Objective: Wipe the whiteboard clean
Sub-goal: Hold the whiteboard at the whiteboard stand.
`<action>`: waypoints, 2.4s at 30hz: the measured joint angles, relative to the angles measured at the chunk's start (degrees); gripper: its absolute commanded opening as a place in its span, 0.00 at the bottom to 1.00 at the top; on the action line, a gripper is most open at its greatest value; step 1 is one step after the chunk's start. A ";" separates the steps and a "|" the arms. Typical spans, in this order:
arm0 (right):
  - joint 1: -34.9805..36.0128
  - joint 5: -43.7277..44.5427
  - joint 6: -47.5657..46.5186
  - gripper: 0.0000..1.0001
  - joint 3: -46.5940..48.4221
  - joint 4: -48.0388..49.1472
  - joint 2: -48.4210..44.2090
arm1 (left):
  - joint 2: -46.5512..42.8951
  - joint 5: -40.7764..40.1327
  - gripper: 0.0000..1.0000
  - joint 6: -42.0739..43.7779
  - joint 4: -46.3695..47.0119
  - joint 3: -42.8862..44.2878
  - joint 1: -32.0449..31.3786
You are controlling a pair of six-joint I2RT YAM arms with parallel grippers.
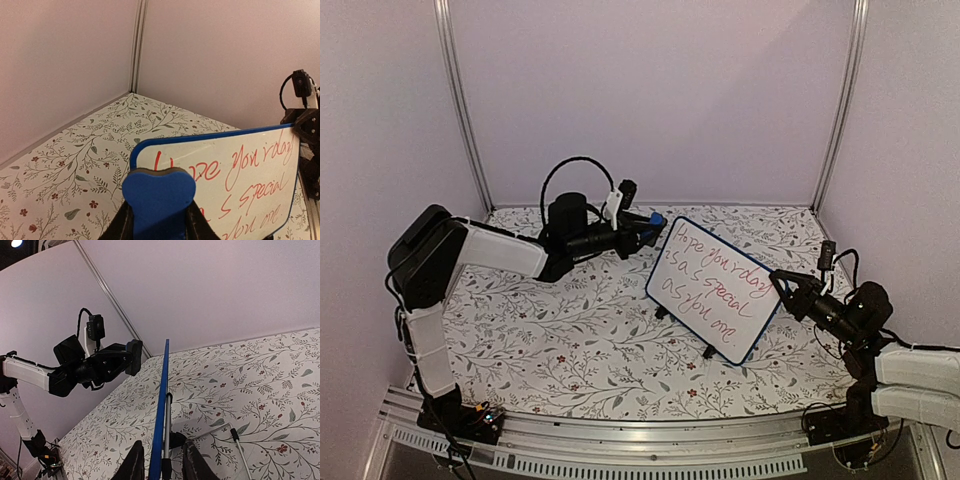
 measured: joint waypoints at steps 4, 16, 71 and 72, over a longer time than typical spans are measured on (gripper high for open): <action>0.00 -0.61 0.39 0.07 0.07 0.94 1.16 | 0.33 0.00 0.05 -0.02 -0.04 0.00 -0.02; 0.00 -2.10 1.16 0.00 0.26 2.84 2.67 | 0.96 0.85 0.00 0.48 -0.39 0.02 -0.02; 4.50 11.17 -5.95 0.76 35.45 -46.14 -6.51 | 3.28 -10.69 0.00 7.45 -20.13 9.16 -4.07; 4.50 11.80 -7.32 0.76 41.38 -50.99 -4.44 | 3.08 -10.64 0.00 7.28 -20.09 9.11 -4.07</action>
